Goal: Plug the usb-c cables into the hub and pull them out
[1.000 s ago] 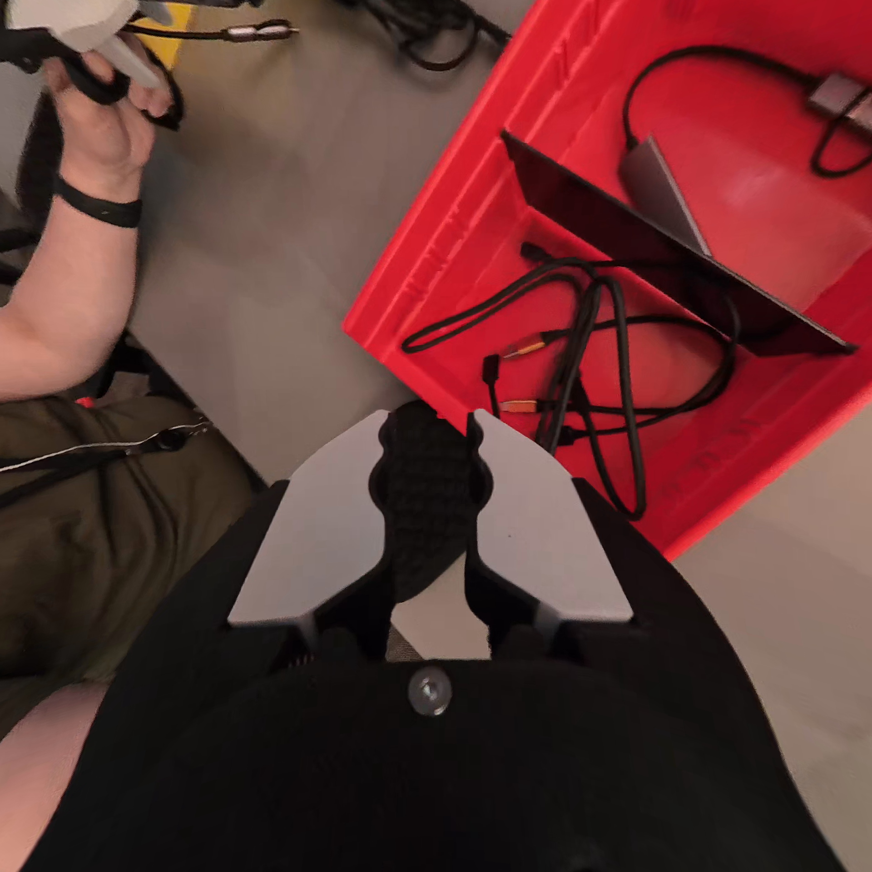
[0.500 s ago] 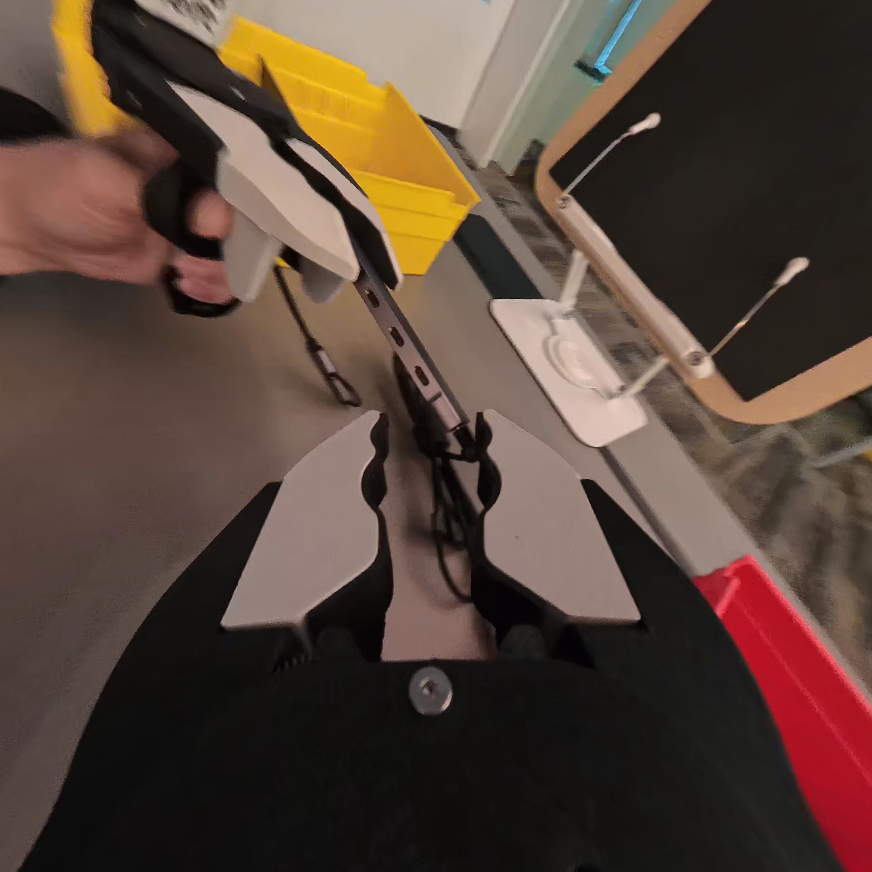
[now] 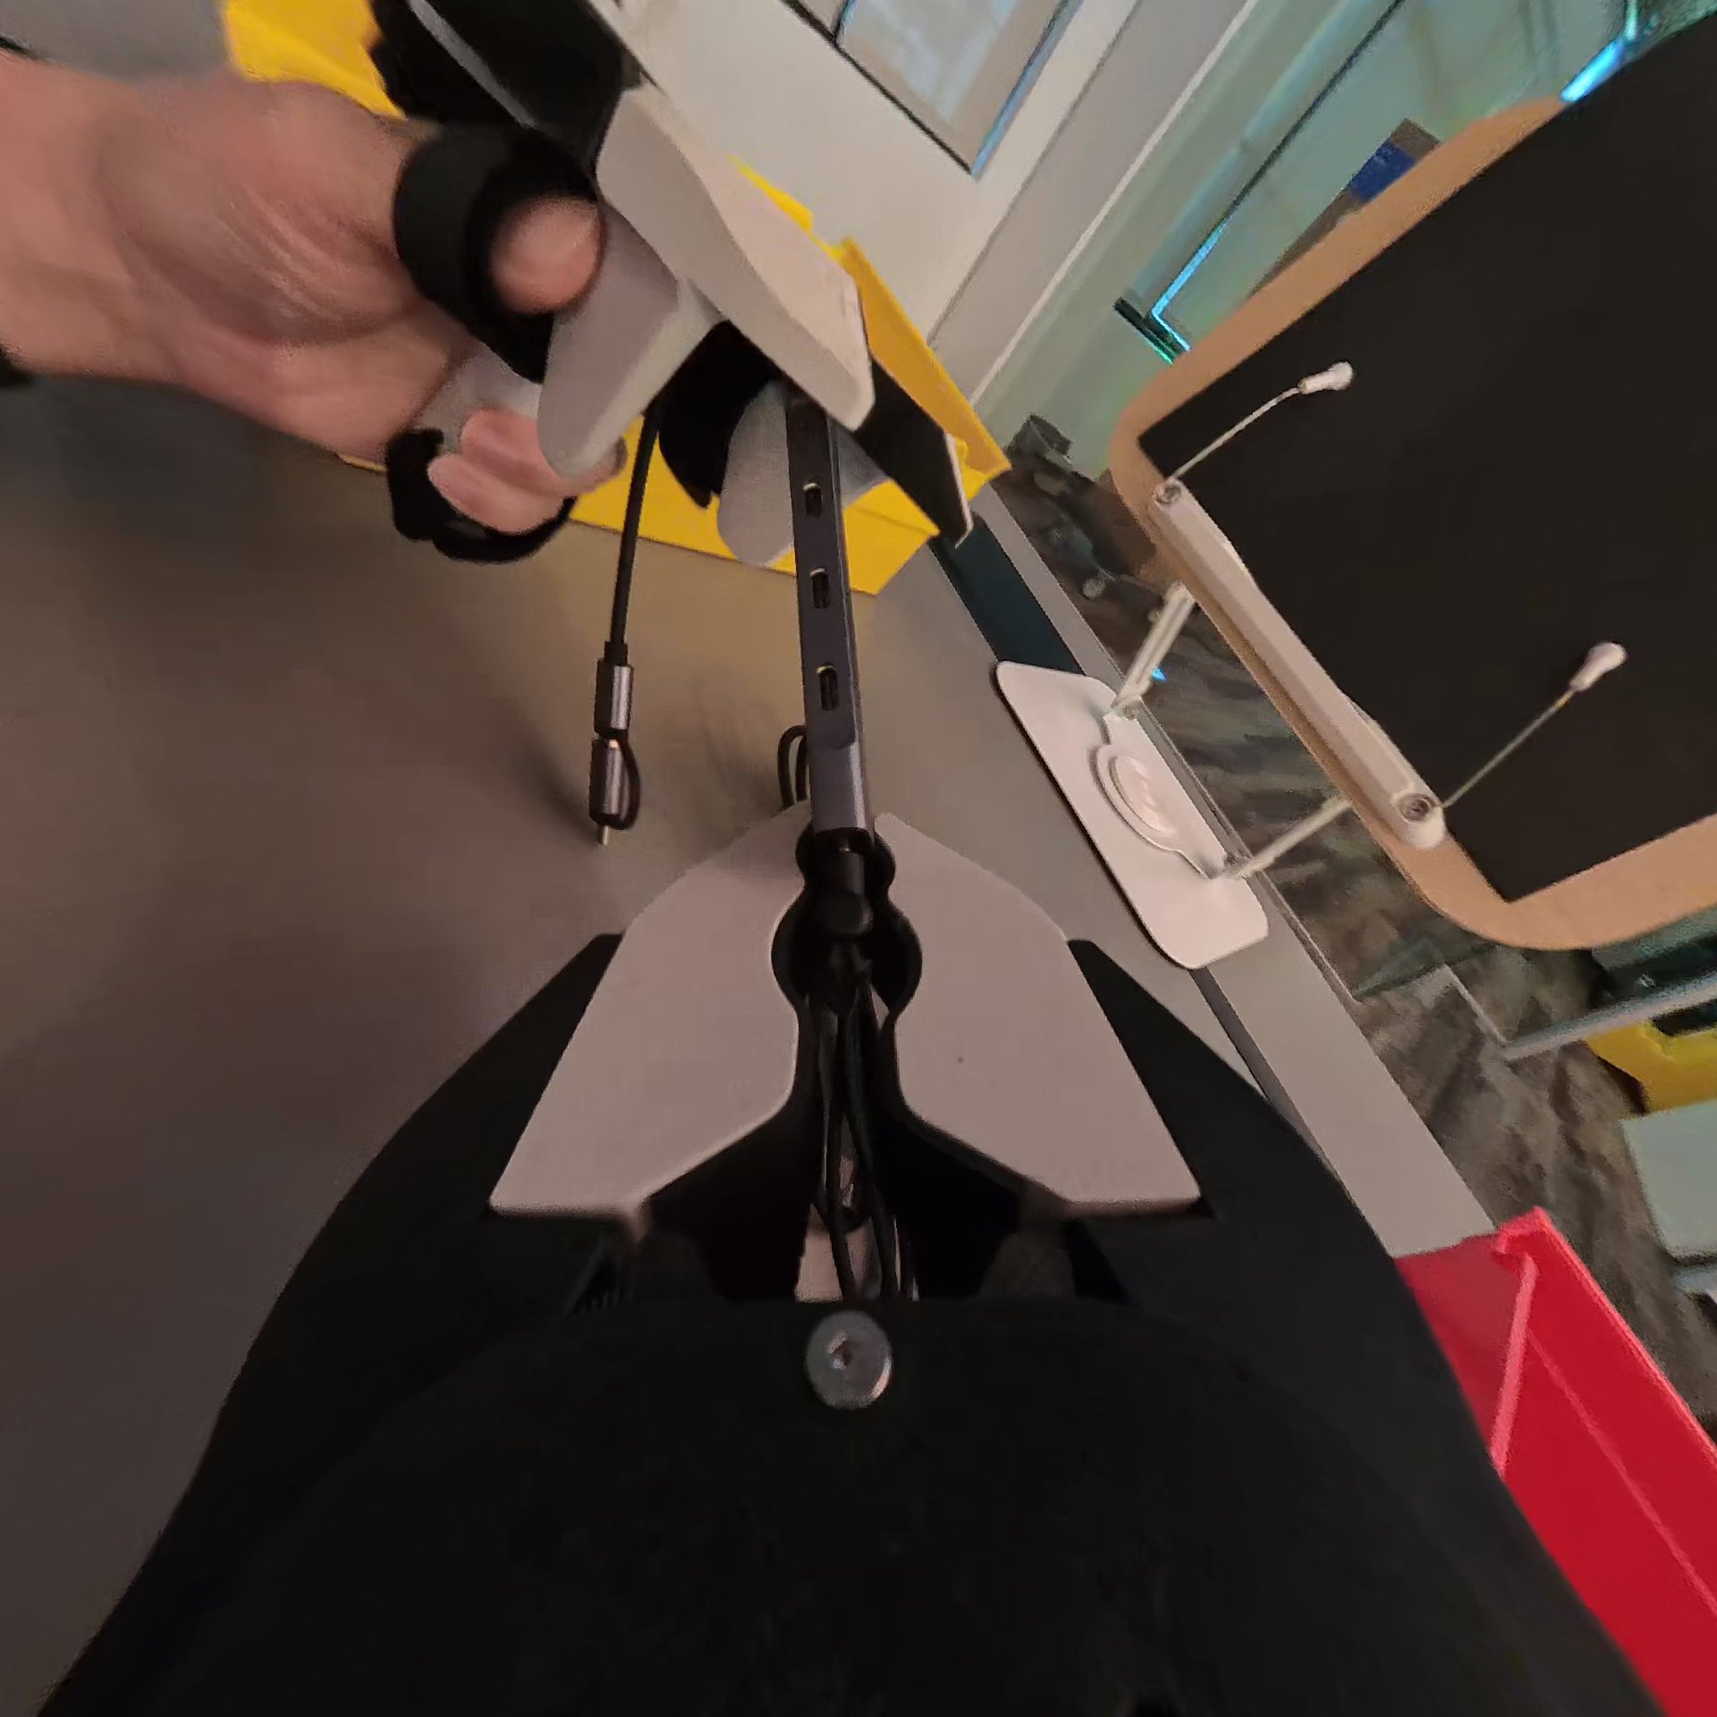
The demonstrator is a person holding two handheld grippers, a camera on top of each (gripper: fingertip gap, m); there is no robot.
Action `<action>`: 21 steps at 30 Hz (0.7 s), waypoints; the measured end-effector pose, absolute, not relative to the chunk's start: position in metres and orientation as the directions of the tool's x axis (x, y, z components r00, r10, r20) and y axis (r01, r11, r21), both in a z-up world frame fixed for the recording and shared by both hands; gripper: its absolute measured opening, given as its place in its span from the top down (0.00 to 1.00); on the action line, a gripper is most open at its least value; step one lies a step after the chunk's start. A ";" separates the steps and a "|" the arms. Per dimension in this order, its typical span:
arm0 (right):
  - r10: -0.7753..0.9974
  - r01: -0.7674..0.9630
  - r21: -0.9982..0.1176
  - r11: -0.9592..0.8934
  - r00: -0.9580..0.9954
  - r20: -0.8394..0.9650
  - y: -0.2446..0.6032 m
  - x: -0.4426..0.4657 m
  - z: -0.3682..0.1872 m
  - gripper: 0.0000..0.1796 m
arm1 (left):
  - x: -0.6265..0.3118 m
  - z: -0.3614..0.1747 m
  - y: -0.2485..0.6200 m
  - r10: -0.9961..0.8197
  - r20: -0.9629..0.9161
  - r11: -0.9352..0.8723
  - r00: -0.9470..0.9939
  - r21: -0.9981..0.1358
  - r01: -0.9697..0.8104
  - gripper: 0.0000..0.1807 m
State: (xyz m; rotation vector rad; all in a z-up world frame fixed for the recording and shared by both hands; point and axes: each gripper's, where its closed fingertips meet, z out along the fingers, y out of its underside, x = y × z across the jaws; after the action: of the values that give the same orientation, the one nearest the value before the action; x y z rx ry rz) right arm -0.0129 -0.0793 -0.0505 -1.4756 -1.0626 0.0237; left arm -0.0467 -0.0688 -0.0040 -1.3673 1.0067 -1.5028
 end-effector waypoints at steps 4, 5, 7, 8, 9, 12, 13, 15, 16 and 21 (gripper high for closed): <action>0.545 0.636 -0.765 0.101 0.608 0.577 -0.072 -0.001 -0.055 0.97 | -0.050 -0.009 -0.060 -0.980 0.125 -0.128 0.155 -0.992 -0.009 0.65; 0.525 0.654 -0.753 0.075 0.616 0.587 -0.069 0.005 -0.056 0.97 | -0.050 -0.009 -0.063 -0.982 0.069 -0.077 0.174 -0.996 -0.040 0.64; 0.481 0.695 -0.718 0.043 0.615 0.625 -0.067 0.014 -0.055 0.97 | -0.045 -0.013 -0.075 -0.979 -0.070 0.043 0.190 -0.989 -0.142 0.63; 0.460 0.726 -0.687 0.026 0.602 0.653 -0.066 0.019 -0.056 0.97 | -0.042 -0.019 -0.076 -0.962 -0.155 0.106 0.225 -0.971 -0.216 0.61; 0.438 0.754 -0.657 0.013 0.586 0.681 -0.066 0.023 -0.057 0.97 | -0.041 -0.025 -0.075 -0.927 -0.262 0.177 0.268 -0.936 -0.305 0.60; 0.438 0.787 -0.617 0.020 0.548 0.713 -0.070 0.022 -0.058 0.97 | -0.042 -0.037 -0.066 -0.742 -0.580 0.378 0.335 -0.775 -0.507 0.62; 0.436 0.795 -0.606 0.016 0.540 0.720 -0.070 0.022 -0.059 0.97 | -0.043 -0.039 -0.061 -0.692 -0.633 0.396 0.347 -0.735 -0.550 0.65; 0.439 0.804 -0.594 0.012 0.530 0.726 -0.070 0.022 -0.060 0.97 | -0.045 -0.046 -0.054 -0.686 -0.634 0.363 0.358 -0.724 -0.587 0.68; 0.448 0.795 -0.607 0.008 0.540 0.713 -0.070 0.021 -0.061 0.97 | -0.047 -0.048 -0.052 -0.702 -0.610 0.338 0.368 -0.740 -0.582 0.69; 0.484 0.712 -0.700 -0.050 0.630 0.607 -0.067 0.026 -0.064 0.97 | -0.054 -0.027 -0.062 -0.759 -0.536 0.351 0.370 -0.815 -0.460 0.67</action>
State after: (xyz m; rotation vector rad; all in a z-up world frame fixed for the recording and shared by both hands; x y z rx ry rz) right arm 0.0260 -0.0668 -0.0637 -1.6986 -0.9877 -0.2467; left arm -0.0543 -0.0625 -0.0271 -1.2830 1.2630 -0.2810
